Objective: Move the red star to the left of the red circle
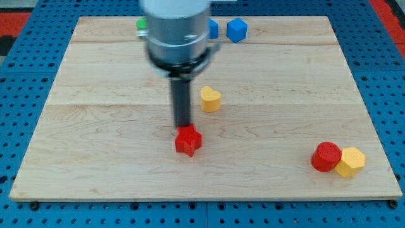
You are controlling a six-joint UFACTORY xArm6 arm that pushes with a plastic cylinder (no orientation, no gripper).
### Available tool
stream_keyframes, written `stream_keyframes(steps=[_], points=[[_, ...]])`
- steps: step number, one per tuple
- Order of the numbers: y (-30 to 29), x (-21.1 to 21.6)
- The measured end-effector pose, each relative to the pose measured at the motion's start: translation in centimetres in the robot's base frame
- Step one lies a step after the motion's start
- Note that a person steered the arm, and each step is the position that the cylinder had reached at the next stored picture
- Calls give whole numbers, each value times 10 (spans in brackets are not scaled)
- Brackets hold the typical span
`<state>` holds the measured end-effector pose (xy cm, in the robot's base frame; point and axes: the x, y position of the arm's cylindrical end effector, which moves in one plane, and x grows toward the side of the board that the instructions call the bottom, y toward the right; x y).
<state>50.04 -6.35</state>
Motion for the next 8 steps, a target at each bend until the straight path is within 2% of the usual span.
stream_keyframes(steps=[1,2,3,4,6,7,8], points=[[-41,18],[-14,41],[38,34],[60,22],[68,-25],[108,-43],[151,-44]])
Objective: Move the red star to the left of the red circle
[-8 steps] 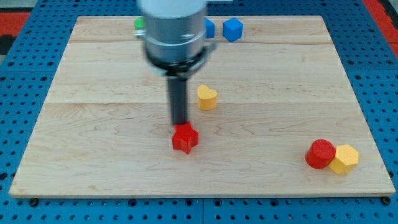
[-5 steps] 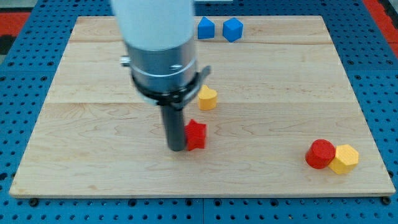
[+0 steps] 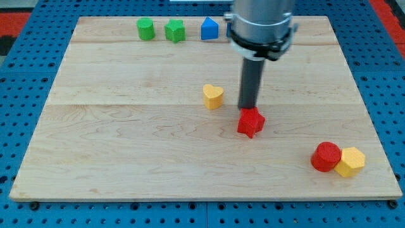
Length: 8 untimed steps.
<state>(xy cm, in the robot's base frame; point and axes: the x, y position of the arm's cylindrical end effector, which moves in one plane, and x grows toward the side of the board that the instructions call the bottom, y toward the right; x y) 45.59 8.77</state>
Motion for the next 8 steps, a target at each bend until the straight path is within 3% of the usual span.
stream_keyframes(steps=[1,2,4,7,8], points=[[-3,14],[-48,26],[-8,41],[-14,74],[-45,84]])
